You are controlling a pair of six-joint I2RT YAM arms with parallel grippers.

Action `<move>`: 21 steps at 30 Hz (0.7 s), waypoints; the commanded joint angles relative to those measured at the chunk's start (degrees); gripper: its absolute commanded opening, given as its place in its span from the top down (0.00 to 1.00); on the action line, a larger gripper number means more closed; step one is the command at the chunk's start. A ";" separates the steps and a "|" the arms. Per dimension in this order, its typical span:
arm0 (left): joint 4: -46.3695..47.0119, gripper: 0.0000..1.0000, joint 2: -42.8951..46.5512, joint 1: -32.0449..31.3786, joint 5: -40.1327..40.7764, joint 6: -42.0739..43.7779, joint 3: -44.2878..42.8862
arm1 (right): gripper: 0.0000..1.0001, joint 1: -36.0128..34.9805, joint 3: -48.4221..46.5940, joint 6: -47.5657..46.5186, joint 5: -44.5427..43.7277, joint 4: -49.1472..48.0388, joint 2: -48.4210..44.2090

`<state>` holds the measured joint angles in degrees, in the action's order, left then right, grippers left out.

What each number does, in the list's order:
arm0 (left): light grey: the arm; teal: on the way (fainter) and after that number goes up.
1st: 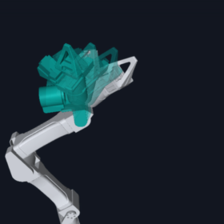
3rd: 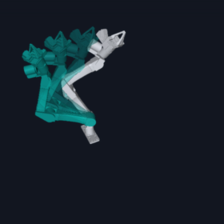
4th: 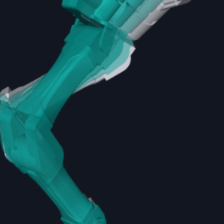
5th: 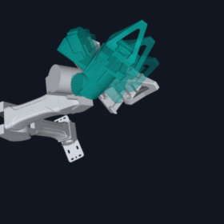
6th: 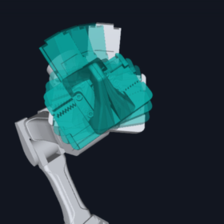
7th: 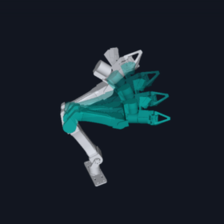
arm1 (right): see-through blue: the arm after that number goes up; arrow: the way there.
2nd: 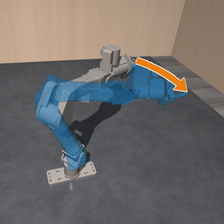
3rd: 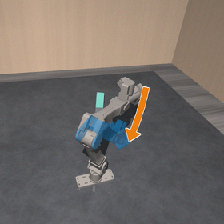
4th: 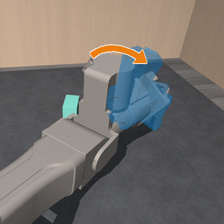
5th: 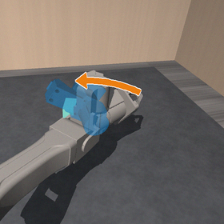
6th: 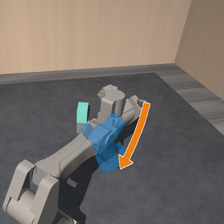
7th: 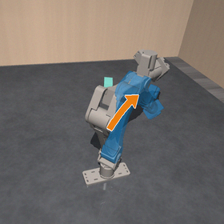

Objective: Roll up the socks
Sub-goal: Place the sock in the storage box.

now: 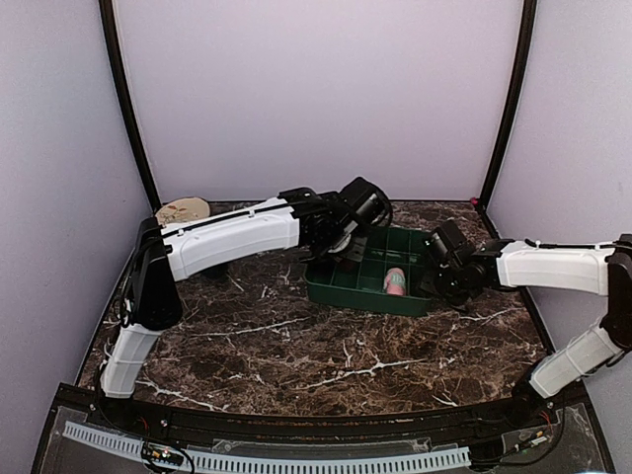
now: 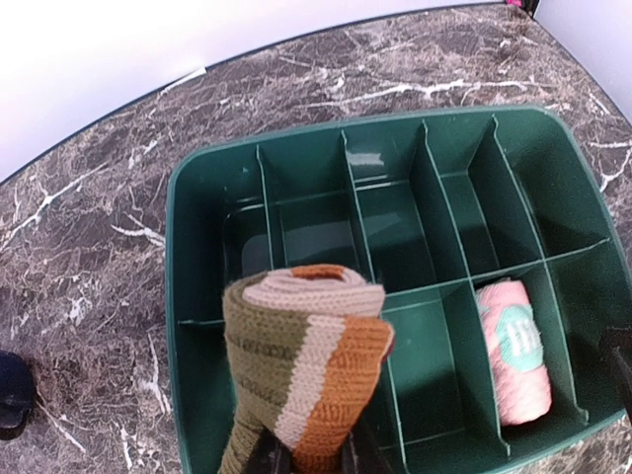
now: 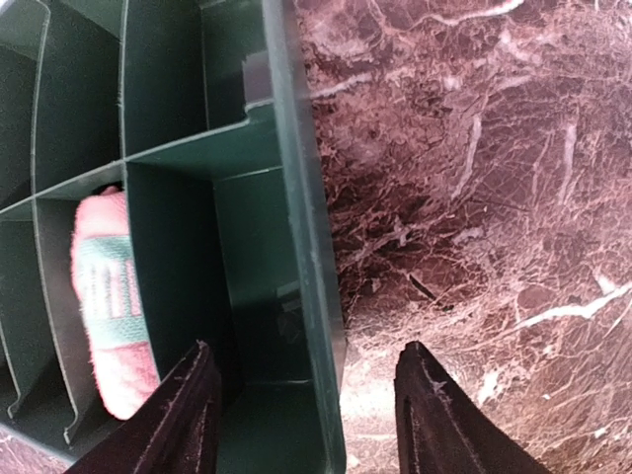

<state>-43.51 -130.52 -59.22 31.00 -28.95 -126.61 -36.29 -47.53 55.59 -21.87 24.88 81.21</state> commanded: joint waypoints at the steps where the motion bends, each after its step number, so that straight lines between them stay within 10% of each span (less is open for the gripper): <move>1: -3.51 1.00 -1.55 -1.10 3.89 -1.29 -2.52 | 0.43 -0.37 0.80 -1.38 -1.03 0.81 -2.74; 21: -8.02 1.00 -6.86 -3.85 9.37 -5.15 -6.36 | 0.43 -0.20 3.27 -5.77 -0.91 0.99 -10.18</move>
<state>-48.97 -136.18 -62.30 37.45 -33.47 -130.52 -36.32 -45.54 51.22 -22.35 26.06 72.88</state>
